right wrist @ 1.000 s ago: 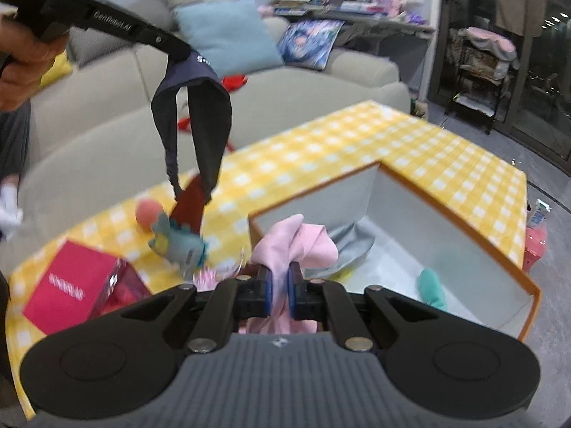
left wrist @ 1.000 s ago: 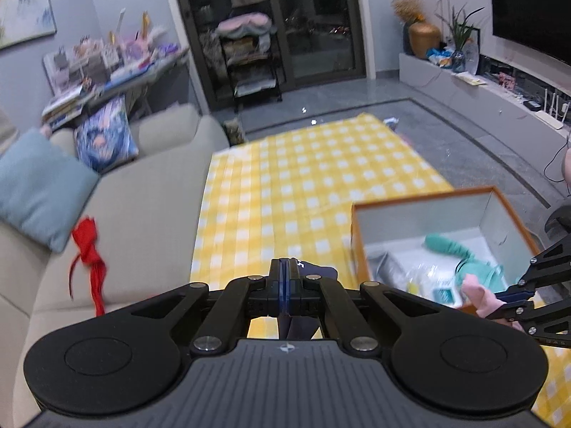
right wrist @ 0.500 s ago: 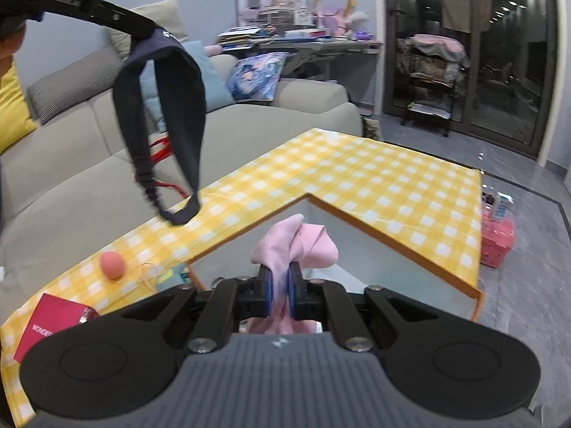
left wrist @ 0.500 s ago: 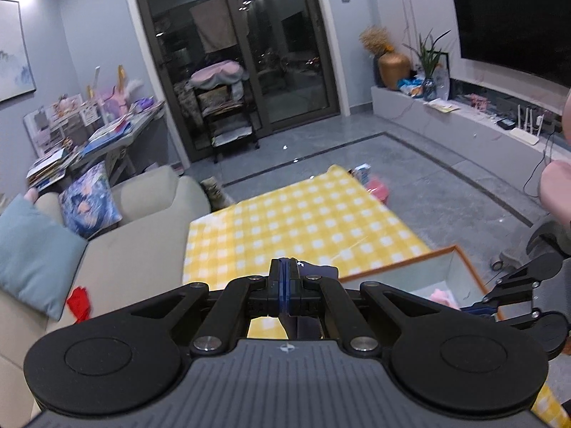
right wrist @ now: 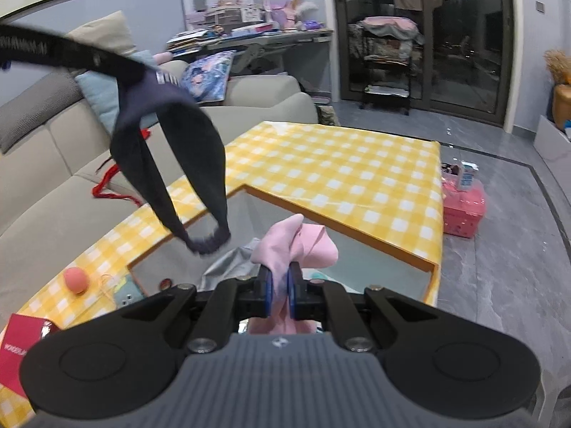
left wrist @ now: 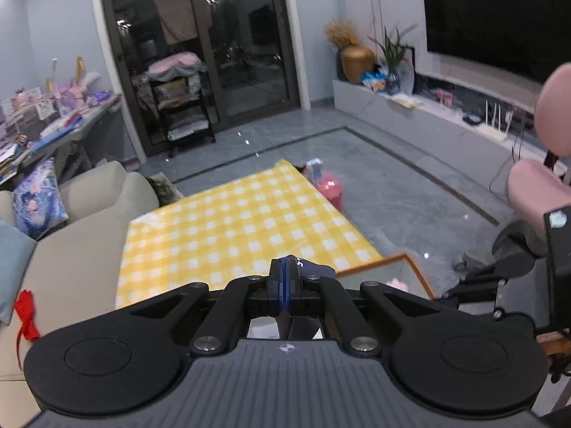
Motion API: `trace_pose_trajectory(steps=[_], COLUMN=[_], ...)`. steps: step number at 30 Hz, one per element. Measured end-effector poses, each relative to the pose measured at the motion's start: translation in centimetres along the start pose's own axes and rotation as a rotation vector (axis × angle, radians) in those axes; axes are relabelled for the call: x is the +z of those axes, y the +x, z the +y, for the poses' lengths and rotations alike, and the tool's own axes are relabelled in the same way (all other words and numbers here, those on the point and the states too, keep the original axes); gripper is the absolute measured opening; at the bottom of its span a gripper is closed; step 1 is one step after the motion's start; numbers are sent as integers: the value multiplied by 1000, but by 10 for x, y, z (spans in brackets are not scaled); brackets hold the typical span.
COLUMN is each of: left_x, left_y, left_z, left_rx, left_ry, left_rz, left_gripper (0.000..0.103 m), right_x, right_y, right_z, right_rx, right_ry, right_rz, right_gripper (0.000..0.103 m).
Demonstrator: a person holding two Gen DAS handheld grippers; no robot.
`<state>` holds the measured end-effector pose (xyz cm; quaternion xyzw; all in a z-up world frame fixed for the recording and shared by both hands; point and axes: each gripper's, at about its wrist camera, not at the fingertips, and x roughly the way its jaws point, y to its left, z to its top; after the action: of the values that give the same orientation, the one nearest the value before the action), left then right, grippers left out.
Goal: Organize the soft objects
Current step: 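Lift the navy cap and pink cloth with both tools over the orange box, then open both tools to drop the cap and pink cloth into the box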
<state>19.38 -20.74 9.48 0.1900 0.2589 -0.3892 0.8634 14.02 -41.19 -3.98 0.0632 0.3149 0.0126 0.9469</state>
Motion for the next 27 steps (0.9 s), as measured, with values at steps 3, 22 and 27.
trace_pose_trajectory(steps=[3, 22, 27], left_x=[-6, -46, -58], left_y=[22, 139, 162], left_z=[-12, -38, -39], left_rx=[-6, -37, -29], left_ry=[20, 39, 59], left_rz=[35, 223, 288], left_gripper=[1, 1, 1], right_x=[-2, -8, -15], right_y=[9, 82, 100], right_z=[-6, -22, -28], right_rx=[-24, -137, -211], right_ry=[5, 45, 61], right_rz=[7, 120, 181], right_gripper=[6, 6, 6])
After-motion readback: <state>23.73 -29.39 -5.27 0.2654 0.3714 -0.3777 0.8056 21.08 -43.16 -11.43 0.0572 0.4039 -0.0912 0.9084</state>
